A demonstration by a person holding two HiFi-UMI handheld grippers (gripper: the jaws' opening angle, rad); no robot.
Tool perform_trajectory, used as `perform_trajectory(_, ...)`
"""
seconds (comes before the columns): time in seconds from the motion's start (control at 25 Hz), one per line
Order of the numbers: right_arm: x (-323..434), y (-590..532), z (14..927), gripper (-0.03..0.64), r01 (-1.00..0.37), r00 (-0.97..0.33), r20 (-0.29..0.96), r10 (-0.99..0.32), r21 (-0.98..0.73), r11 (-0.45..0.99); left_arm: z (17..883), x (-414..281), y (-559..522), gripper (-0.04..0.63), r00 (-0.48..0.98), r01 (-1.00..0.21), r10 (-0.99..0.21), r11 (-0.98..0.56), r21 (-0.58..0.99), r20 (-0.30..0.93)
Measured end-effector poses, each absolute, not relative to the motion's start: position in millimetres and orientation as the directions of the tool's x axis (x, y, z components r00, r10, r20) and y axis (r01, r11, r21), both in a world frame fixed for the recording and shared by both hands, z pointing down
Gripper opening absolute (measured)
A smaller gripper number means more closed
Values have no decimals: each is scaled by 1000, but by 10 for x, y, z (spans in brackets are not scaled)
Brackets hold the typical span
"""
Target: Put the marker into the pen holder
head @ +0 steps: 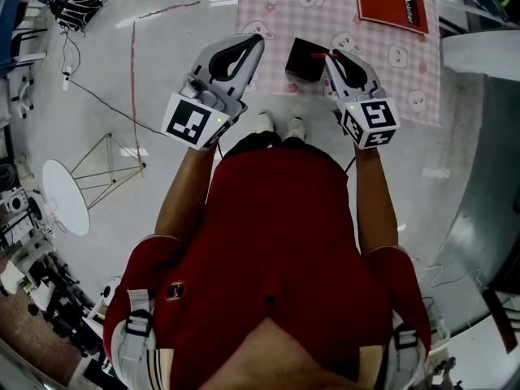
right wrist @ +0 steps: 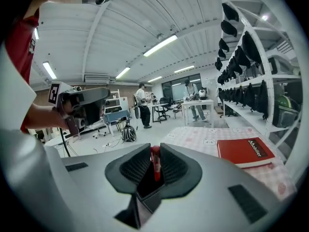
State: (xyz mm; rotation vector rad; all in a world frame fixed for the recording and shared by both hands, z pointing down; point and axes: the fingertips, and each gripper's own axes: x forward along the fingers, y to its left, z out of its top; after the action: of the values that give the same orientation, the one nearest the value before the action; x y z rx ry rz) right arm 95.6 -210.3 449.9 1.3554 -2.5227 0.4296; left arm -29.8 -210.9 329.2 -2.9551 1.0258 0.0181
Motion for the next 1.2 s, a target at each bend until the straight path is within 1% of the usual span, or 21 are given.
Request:
perform_trajectory(0.64,867,-2240,4915,58,-844,-520,432,-737,-131,519,3380,-340,-2222,6,792,-611,-611,-792,11,6)
perform_trajectory(1.2,862,-2285,5181,58,-854,-500,477,-723,-130,504,3460,-391,-2259,6,790,-613,-612,-790,22,24)
